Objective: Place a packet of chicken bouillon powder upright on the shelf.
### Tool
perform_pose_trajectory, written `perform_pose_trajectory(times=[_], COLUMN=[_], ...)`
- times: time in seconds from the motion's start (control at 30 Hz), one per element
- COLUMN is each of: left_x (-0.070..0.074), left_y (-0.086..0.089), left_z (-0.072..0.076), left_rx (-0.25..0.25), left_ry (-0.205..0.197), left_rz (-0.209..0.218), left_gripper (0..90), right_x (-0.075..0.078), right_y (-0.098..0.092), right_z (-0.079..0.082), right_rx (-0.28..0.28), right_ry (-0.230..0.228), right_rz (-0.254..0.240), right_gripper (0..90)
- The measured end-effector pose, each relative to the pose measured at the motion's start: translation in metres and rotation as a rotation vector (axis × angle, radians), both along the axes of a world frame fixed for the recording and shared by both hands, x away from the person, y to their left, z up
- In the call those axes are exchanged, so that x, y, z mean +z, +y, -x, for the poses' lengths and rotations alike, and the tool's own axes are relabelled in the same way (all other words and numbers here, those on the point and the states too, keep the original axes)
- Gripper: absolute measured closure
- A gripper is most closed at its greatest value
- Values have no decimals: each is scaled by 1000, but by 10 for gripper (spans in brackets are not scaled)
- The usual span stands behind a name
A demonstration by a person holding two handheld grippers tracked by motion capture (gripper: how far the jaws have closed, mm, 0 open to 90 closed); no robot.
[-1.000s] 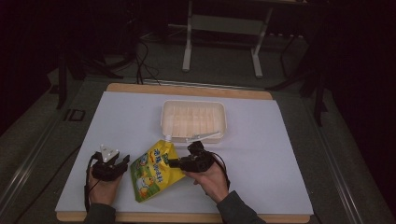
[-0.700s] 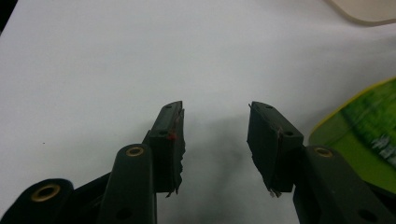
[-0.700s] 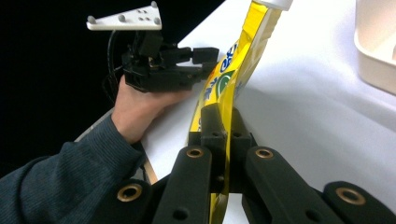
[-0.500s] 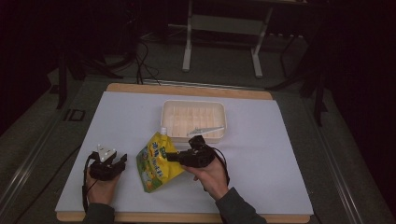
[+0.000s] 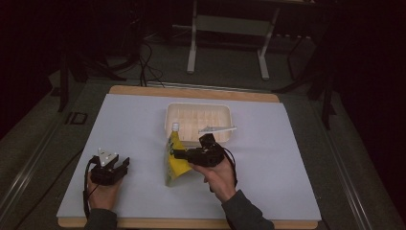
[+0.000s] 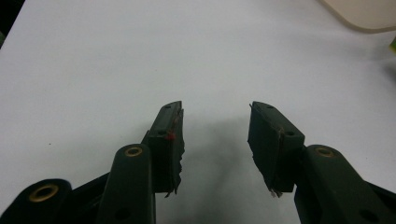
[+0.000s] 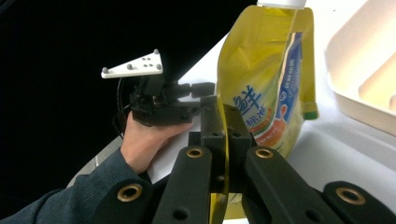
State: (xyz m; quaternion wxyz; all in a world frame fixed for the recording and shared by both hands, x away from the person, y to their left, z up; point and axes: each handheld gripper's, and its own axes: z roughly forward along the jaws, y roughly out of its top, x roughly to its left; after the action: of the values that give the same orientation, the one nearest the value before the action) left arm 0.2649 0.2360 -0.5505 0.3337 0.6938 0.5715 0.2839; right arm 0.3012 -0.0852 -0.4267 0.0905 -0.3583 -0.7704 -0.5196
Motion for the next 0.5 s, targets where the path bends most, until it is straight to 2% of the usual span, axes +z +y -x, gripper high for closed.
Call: perform_pose_trajectory(times=[0.23, 0.5], left_x=[0, -1], left_y=[0, 0], left_z=[0, 0], left_rx=[2, -3], left_ry=[0, 5], left_rz=[-1, -1], left_gripper=[552, 548], right_x=[5, 15], right_y=[-4, -5], right_z=[-2, -3], right_rx=[-14, -22], right_ry=[-8, -46], right_rz=[-11, -2], right_gripper=[900, 900])
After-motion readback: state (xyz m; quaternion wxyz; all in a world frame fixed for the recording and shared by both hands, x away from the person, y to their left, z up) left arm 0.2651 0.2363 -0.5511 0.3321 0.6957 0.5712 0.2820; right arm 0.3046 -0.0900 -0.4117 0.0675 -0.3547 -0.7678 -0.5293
